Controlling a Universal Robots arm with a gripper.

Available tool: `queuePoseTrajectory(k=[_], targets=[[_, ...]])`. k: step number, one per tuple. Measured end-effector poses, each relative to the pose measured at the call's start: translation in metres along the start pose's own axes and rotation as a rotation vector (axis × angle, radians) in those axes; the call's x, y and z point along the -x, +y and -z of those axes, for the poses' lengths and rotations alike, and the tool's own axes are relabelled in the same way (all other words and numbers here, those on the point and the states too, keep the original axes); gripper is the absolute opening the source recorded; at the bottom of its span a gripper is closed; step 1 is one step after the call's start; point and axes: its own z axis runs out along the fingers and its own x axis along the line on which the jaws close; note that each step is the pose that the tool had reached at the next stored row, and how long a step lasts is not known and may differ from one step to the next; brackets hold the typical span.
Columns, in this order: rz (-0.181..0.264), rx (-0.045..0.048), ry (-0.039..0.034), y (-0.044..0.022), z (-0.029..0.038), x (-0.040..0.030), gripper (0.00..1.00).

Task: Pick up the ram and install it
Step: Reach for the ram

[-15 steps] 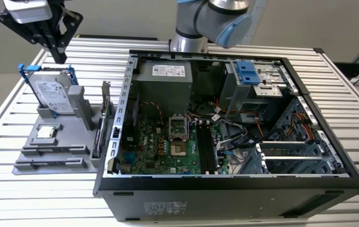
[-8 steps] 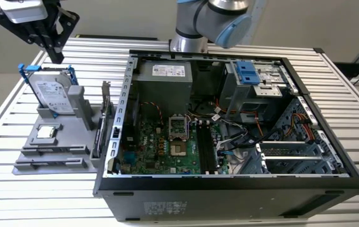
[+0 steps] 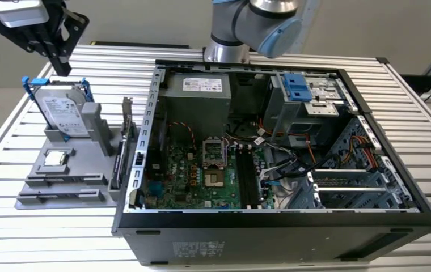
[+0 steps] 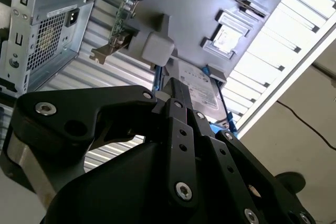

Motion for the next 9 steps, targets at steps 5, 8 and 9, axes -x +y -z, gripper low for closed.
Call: queuePoseTrajectory(k=[5, 8, 9], targets=[[0.000, 0.0000, -0.0001, -0.0003, 0.0001, -0.0047, 0.00], [0.000, 0.0000, 0.0000, -0.0005, 0.0002, -0.0075, 0.00], [0.000, 0.0000, -0.0001, -0.0006, 0.0001, -0.0085, 0.00]])
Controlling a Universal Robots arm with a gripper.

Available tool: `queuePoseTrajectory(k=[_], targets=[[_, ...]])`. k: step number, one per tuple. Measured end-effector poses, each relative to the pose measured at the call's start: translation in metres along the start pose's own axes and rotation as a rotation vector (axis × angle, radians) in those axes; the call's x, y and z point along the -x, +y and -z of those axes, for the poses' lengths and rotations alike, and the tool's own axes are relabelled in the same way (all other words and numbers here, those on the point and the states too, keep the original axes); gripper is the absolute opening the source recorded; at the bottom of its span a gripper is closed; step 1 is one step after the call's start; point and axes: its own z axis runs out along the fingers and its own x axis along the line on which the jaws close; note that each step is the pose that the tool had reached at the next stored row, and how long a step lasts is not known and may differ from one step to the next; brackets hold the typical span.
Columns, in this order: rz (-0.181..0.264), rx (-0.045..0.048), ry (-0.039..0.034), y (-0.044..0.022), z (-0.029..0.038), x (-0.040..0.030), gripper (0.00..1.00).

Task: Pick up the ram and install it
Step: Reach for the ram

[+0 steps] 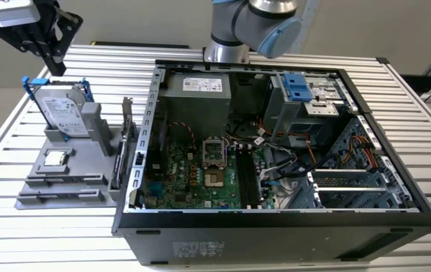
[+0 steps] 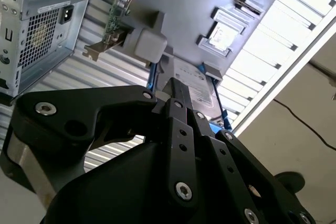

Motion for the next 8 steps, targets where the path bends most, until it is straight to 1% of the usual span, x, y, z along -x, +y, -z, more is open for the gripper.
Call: queuePoseTrajectory(k=[8], targets=[[0.000, 0.0000, 0.0001, -0.0005, 0.0002, -0.0075, 0.00]])
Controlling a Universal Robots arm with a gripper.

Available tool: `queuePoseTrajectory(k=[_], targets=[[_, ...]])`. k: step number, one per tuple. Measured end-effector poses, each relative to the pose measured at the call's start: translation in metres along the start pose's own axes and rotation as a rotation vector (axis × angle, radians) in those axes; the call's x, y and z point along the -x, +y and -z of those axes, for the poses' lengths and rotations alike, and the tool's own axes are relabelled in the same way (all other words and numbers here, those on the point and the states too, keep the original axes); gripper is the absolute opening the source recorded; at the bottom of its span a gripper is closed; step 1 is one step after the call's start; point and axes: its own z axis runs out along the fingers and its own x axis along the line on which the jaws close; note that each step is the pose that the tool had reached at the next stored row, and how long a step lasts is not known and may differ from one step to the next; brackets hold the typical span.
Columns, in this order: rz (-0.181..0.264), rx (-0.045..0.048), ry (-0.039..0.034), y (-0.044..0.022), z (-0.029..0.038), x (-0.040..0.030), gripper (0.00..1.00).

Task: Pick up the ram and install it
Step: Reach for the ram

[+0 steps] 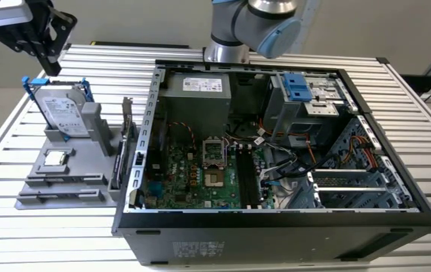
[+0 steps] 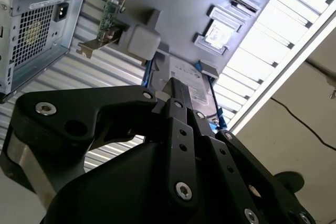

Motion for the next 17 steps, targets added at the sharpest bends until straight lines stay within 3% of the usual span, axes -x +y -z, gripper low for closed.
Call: queuePoseTrajectory(k=[17], targets=[[0.000, 0.0000, -0.0001, -0.0011, 0.0003, -0.0160, 0.00]])
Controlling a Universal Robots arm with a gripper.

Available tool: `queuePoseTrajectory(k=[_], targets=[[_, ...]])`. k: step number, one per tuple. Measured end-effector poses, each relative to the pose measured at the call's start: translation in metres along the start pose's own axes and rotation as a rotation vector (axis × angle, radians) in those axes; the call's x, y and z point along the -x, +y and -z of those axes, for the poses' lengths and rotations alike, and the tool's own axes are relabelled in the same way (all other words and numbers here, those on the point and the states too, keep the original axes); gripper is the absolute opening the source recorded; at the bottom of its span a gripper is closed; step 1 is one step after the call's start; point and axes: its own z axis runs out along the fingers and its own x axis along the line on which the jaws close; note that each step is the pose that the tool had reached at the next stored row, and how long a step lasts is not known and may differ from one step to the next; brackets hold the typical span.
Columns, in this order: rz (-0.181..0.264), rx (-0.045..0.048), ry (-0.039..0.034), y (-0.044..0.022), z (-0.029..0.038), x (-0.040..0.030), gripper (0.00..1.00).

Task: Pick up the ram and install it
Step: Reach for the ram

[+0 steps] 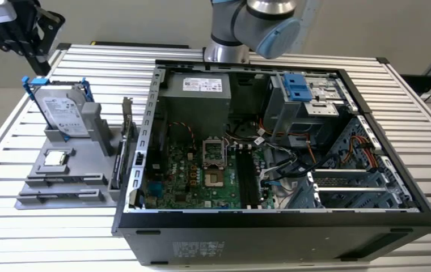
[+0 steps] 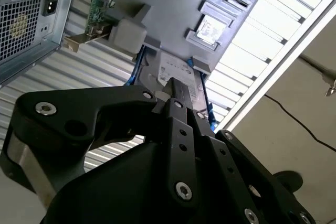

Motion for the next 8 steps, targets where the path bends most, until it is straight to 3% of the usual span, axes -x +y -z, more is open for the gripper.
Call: queuePoseTrajectory(k=[8], targets=[[0.000, 0.0001, 0.0000, -0.0004, 0.0001, -0.0057, 0.00]])
